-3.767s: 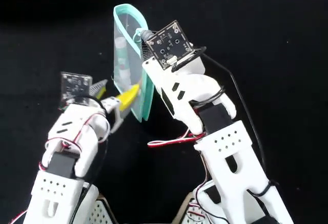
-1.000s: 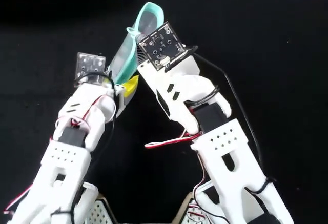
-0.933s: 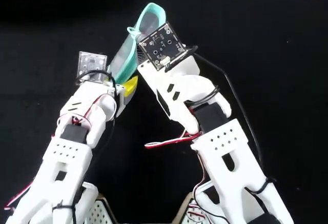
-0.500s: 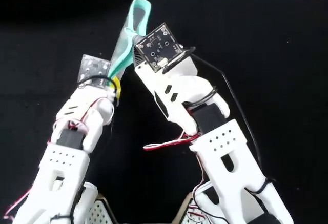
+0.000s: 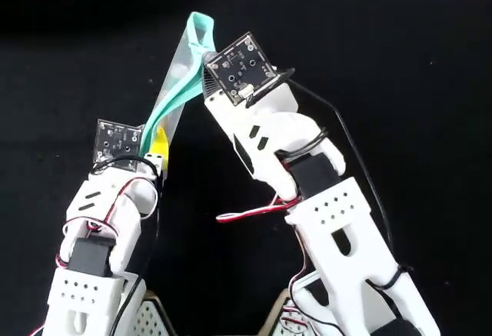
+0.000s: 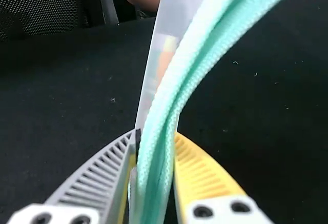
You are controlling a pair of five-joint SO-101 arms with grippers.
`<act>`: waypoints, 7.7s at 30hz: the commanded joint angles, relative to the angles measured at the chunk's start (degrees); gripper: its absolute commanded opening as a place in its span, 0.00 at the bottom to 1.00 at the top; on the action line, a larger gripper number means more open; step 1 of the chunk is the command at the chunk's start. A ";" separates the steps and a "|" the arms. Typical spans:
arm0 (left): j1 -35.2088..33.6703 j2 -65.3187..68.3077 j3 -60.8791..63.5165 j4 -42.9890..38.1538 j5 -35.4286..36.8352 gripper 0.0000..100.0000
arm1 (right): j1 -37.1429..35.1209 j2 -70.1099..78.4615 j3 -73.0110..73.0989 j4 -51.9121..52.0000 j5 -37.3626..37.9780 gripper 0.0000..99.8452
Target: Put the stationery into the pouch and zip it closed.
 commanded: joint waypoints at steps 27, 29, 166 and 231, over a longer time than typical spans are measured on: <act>-0.31 -2.02 -14.81 13.63 1.23 0.18 | -11.08 -5.76 -0.92 9.76 6.77 0.01; -0.13 -2.02 -14.81 13.63 1.32 0.18 | -11.08 -6.11 -0.92 9.85 6.77 0.01; 11.74 -12.31 -3.91 10.46 -3.96 0.03 | 6.59 -3.91 0.04 0.00 -2.64 0.01; 4.62 -12.57 -17.71 17.41 -4.57 0.03 | -14.77 -7.87 -2.86 15.03 11.87 0.01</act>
